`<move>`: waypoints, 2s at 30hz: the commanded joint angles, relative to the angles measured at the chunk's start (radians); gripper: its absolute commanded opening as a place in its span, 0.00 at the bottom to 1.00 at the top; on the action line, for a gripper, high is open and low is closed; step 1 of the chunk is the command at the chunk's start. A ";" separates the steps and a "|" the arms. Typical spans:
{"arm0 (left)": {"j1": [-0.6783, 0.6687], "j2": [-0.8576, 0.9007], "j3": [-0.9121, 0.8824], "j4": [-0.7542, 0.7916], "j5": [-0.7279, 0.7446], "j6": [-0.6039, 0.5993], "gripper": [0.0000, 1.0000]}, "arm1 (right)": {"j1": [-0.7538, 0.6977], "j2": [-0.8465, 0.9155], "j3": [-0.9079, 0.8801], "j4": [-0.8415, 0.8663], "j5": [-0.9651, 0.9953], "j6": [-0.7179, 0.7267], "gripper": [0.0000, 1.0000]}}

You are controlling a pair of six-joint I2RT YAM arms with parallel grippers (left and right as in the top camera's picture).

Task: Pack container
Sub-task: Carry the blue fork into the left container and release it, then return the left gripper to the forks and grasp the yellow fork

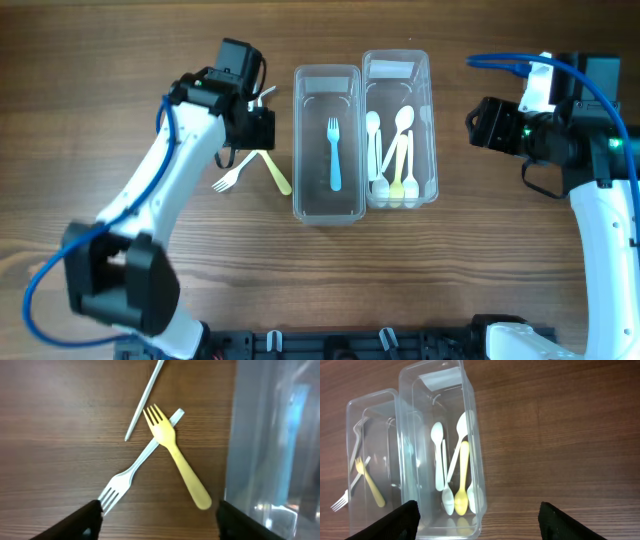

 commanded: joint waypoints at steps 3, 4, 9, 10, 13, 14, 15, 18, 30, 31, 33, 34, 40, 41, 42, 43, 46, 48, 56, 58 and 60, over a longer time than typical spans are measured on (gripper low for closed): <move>-0.014 0.120 -0.012 0.064 0.097 -0.402 0.75 | -0.002 0.008 -0.010 -0.002 -0.022 -0.010 0.75; -0.019 0.137 -0.012 0.074 0.098 -0.444 0.76 | -0.002 0.008 -0.010 -0.003 -0.021 -0.010 0.75; -0.038 0.229 -0.012 0.105 0.097 -0.577 0.76 | -0.002 0.008 -0.010 -0.016 -0.021 -0.011 0.74; -0.039 0.246 -0.012 0.107 0.098 -0.597 0.75 | -0.002 0.008 -0.010 -0.018 -0.021 -0.011 0.74; -0.038 0.285 -0.012 0.109 0.094 -0.624 0.70 | -0.002 0.008 -0.010 -0.019 -0.021 -0.011 0.74; -0.038 0.294 -0.012 0.109 0.089 -0.636 0.70 | -0.002 0.008 -0.010 -0.019 -0.021 -0.011 0.74; -0.038 0.303 -0.012 0.114 0.085 -0.636 0.69 | -0.002 0.008 -0.010 -0.018 -0.021 -0.011 0.74; -0.038 0.307 -0.012 0.116 0.056 -0.636 0.68 | -0.002 0.008 -0.010 -0.019 -0.021 -0.011 0.74; -0.038 0.352 -0.045 0.134 -0.031 -0.583 0.51 | -0.002 0.008 -0.010 -0.024 -0.021 -0.012 0.73; -0.038 0.358 -0.046 0.134 -0.031 -0.566 0.48 | -0.002 0.008 -0.010 -0.024 -0.021 -0.013 0.73; -0.038 0.367 -0.046 0.130 -0.031 -0.545 0.40 | -0.002 0.008 -0.010 -0.024 -0.021 -0.012 0.73; -0.038 0.368 -0.046 0.126 -0.031 -0.545 0.36 | -0.002 0.008 -0.010 -0.024 -0.021 -0.012 0.73; -0.038 0.357 -0.045 0.098 -0.008 -0.460 0.10 | -0.002 0.008 -0.010 -0.024 -0.021 -0.012 0.73; -0.038 0.352 -0.044 0.089 -0.008 -0.449 0.08 | -0.002 0.008 -0.010 -0.024 -0.021 -0.012 0.73; -0.038 0.343 -0.042 0.075 -0.008 -0.439 0.07 | -0.002 0.008 -0.010 -0.024 -0.021 -0.012 0.73; -0.038 0.332 -0.039 0.062 -0.009 -0.430 0.06 | -0.002 0.008 -0.010 -0.024 -0.021 -0.012 0.73; -0.038 0.282 -0.026 0.025 -0.008 -0.414 0.04 | -0.002 0.008 -0.010 -0.023 -0.021 -0.011 0.73; -0.038 0.238 -0.014 0.002 -0.008 -0.391 0.04 | -0.002 0.008 -0.010 -0.024 -0.021 -0.011 0.73; -0.082 -0.055 0.031 -0.069 0.025 -0.277 0.04 | -0.002 0.008 -0.010 -0.022 -0.021 -0.011 0.73; -0.114 -0.120 0.031 -0.065 0.016 -0.254 0.04 | -0.002 0.008 -0.010 -0.021 -0.021 -0.011 0.73; -0.138 -0.150 0.031 -0.065 -0.008 -0.254 0.06 | -0.002 0.008 -0.010 -0.019 -0.021 -0.011 0.73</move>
